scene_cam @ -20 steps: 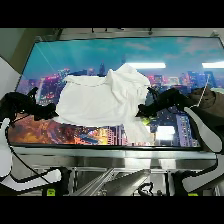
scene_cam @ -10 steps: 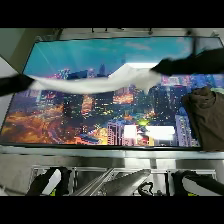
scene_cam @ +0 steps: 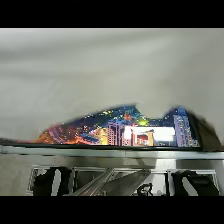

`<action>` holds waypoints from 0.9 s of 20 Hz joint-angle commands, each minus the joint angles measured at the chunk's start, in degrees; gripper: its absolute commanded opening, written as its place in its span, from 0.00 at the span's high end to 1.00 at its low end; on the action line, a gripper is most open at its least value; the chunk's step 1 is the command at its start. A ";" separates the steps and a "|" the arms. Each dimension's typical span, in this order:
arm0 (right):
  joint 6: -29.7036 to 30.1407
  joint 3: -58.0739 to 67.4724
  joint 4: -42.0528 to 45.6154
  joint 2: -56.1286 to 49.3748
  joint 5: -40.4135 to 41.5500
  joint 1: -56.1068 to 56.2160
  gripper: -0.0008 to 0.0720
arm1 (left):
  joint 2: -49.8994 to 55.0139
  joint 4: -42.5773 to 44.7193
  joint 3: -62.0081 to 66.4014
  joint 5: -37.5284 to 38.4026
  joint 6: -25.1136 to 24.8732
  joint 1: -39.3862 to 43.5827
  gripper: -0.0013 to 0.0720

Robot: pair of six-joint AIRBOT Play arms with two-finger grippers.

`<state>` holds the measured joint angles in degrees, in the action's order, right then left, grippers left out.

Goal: Fold the shirts.

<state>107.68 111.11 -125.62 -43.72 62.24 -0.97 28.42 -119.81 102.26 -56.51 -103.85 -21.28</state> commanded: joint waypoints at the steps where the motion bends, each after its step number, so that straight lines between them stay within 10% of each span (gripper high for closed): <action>1: 0.04 0.92 4.35 -1.79 1.95 -0.07 0.97 | 8.59 -2.08 3.67 -9.27 1.95 -0.07 0.97; 9: 2.49 -11.78 -5.86 -32.81 6.38 0.79 0.97 | 34.01 -6.78 -14.71 -5.75 -6.43 7.48 0.97; 18: 4.22 -15.02 -14.12 -67.23 -17.57 3.85 0.97 | 71.49 -2.01 -21.84 14.84 -8.20 17.57 0.97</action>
<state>111.55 96.42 -136.03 -103.13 53.49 2.48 88.51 -122.37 78.72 -45.84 -111.57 -5.23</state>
